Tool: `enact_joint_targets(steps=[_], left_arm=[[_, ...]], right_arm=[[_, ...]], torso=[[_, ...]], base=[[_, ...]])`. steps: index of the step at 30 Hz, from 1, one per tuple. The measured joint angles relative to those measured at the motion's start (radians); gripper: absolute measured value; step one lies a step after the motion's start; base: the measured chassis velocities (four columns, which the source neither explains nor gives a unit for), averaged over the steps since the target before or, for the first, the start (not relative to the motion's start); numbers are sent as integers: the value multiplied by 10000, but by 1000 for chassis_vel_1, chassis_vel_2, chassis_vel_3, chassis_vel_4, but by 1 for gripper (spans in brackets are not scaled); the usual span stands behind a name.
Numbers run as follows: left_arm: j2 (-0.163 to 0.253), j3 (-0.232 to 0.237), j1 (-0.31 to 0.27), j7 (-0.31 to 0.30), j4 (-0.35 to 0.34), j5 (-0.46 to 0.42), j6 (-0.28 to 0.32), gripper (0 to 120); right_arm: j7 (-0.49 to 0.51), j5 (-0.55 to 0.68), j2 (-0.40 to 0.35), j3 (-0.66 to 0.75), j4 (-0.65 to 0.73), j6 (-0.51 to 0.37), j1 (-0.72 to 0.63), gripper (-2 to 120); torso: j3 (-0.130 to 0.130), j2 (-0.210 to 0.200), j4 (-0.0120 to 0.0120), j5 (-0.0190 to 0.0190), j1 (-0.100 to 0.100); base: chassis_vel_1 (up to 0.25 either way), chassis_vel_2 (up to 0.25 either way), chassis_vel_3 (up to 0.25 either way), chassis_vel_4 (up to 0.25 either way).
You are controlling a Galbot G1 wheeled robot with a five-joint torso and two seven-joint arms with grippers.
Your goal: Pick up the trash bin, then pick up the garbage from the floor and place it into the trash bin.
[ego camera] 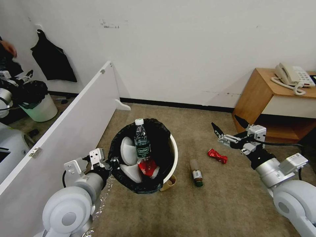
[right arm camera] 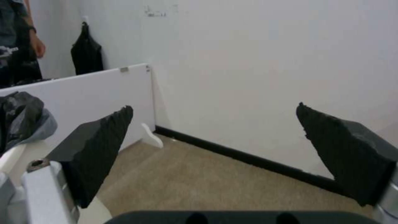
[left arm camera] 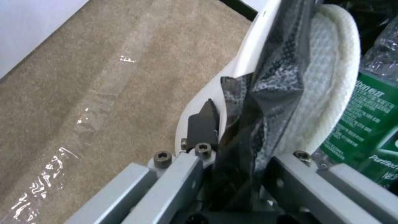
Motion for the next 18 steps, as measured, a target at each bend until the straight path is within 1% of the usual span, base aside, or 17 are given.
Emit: enact_joint_targets(steps=[4,14,18], left_arm=[[10,12,-4,28,22,32,-30,1],[9,47,-2,81,39,86,-75,1],[-5,76,-32,89,59,98,-83,1]], right_arm=[[-199,154,-7,36,5,-199,19,100],[-317,236,-15,41,-4,-212,34,100],[-313,270,-15,41,-4,-212,39,100]], torso=[[0,0,0,0,0],[-1,0,0,0,0],[-1,1,0,-1,0]], base=[[0,0,0,0],[0,0,0,0],[-83,96,82,-98]])
